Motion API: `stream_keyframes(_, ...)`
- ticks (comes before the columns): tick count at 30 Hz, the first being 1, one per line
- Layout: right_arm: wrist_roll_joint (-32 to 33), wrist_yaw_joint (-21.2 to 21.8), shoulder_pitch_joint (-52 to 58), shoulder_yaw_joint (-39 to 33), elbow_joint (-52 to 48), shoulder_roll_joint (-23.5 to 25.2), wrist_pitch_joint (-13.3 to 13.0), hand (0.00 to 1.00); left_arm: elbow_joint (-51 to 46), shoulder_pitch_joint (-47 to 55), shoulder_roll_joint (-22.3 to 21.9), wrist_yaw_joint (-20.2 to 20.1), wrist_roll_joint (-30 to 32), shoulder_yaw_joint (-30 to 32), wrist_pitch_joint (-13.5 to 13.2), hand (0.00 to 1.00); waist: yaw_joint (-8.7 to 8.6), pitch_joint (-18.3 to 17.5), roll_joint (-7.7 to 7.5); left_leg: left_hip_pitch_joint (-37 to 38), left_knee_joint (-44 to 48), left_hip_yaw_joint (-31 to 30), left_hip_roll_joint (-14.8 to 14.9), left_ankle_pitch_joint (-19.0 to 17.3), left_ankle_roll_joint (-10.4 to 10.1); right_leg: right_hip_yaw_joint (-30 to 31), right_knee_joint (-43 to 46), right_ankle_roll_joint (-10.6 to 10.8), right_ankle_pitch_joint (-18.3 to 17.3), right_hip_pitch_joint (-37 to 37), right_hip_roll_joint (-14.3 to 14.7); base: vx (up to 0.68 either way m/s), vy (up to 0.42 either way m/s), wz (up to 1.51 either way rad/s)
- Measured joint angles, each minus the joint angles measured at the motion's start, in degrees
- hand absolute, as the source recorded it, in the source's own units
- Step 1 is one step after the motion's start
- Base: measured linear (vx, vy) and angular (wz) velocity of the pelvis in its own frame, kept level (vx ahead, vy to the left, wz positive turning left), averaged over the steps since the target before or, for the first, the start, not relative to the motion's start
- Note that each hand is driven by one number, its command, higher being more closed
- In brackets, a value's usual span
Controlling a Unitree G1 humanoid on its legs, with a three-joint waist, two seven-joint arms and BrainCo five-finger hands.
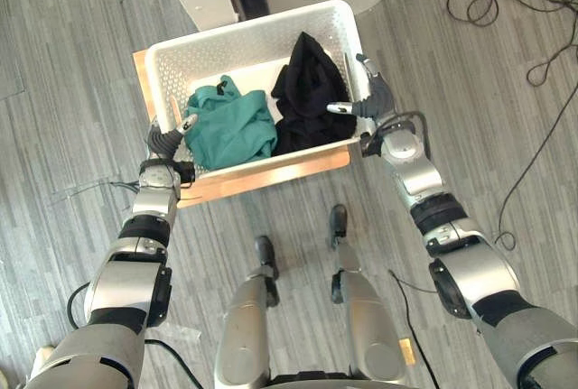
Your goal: Pick up the laundry basket with both hands and put the clothes into the washing machine.
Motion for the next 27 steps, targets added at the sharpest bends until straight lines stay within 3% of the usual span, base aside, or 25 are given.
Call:
stream_keyframes(12,-2.18,-0.89,-3.29,-3.63,4.73,0.02,-0.82,0.0,-0.21,-0.39,-2.25,0.03,-3.85,-0.33,-0.89,0.0,0.12,-0.3,0.92,-0.83,-1.32,-1.56,-1.01,1.02,-0.22,-1.18,1.51,0.47,-0.37,-1.36,-0.49,0.0,-0.017,0.07)
stream_keyframes(18,-2.3,-4.03,2.82,-3.61,-5.59,0.05,1.33,0.0,-1.96,0.69,-2.32,0.25,-3.81,-0.39,-0.9,0.0,0.18,-0.39,1.04,-0.12,-2.93,-1.33,-1.4,2.1,-0.15,-0.93,1.48,0.46,-0.37,-1.73,-0.49,0.02,-0.025,-0.01)
stream_keyframes(27,-3.26,-8.46,8.73,-3.61,-9.55,2.69,1.18,0.0,-2.6,5.66,-4.42,2.39,-3.77,-0.34,0.01,0.0,-0.33,-1.44,2.46,1.79,-3.9,-0.41,-1.86,2.11,-0.13,0.58,0.77,0.52,-0.31,-0.56,-0.62,0.01,-0.014,-0.06)
